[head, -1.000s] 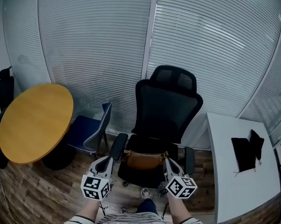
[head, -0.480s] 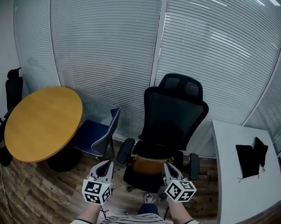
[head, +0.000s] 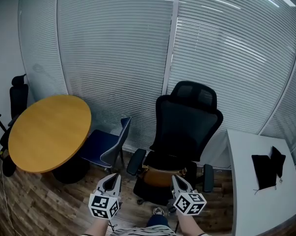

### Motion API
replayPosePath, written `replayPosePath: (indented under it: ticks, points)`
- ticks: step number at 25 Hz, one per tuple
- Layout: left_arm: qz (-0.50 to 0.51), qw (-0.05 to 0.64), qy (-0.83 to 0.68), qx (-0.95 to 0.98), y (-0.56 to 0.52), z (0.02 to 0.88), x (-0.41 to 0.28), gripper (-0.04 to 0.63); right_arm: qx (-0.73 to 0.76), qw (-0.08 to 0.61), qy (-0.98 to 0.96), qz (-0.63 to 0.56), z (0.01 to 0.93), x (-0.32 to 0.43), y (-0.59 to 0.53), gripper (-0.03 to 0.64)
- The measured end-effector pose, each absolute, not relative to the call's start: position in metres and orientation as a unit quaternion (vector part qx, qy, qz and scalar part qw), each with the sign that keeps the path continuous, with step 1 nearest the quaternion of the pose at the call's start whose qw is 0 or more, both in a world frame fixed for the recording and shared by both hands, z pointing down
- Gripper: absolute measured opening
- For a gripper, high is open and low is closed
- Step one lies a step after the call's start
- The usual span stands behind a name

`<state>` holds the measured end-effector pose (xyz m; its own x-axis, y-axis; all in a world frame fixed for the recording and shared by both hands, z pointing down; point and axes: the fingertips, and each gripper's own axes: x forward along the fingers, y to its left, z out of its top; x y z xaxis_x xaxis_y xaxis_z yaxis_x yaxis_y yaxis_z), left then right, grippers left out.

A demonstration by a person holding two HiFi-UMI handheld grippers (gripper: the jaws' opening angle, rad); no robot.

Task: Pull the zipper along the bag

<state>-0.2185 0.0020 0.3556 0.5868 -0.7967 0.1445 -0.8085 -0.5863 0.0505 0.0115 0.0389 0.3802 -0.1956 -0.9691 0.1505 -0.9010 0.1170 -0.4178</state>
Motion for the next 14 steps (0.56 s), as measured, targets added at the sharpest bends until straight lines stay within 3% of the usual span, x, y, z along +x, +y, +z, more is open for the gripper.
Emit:
replayPosePath:
  ticks: [14]
  points:
    - [0.05,0.064,-0.464,0.882,0.0089,0.3626,-0.2248,0.029,-0.623,0.07,0.749,-0.215,0.3862,0.0061,0.0425,0.028]
